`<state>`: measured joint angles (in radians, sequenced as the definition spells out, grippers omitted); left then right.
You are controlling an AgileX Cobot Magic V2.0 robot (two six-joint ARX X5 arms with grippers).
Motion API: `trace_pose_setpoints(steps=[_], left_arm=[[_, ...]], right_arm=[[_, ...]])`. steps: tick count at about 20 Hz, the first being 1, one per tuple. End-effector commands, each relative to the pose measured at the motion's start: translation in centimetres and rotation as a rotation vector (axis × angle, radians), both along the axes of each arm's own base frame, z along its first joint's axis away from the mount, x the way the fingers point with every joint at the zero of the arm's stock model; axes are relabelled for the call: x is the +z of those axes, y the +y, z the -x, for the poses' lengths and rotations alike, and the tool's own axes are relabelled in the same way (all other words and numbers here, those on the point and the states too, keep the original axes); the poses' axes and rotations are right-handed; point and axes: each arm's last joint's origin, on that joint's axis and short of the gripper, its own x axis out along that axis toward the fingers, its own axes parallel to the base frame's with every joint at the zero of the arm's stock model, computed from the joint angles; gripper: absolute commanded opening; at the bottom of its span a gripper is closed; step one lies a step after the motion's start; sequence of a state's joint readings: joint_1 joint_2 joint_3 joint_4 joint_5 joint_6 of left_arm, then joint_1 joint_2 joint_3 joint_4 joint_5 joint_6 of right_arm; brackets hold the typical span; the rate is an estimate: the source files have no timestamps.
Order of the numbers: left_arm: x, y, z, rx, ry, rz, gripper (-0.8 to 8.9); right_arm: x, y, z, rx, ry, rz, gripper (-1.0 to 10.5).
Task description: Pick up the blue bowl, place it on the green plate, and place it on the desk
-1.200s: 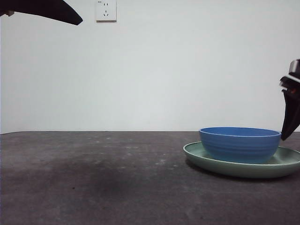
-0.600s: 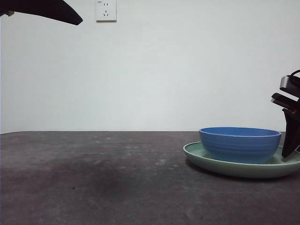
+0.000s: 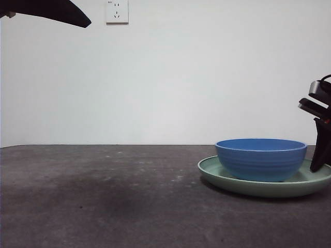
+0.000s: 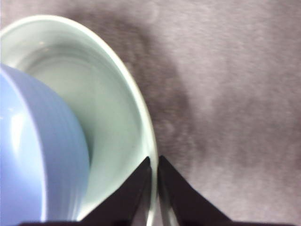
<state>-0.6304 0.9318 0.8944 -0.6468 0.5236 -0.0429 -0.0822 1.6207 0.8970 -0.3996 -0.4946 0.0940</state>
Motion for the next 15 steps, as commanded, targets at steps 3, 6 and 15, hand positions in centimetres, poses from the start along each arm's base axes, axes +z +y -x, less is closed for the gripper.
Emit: trace_pose_setpoints(steps=[3, 6, 15], left_arm=[[0.1, -0.2, -0.1, -0.011, -0.01, 0.007, 2.26], [0.1, -0.2, -0.1, -0.011, -0.01, 0.007, 2.26], [0.1, -0.2, -0.1, -0.012, -0.011, 0.007, 2.26]], right_arm=[[3.1, 0.1, 0.3, -0.013, -0.104, -0.046, 0.1], [4.9, 0.4, 1.0, -0.009, -0.154, -0.089, 0.1], [8.4, 5.8, 0.5, 0.077, -0.23, -0.097, 0.1]])
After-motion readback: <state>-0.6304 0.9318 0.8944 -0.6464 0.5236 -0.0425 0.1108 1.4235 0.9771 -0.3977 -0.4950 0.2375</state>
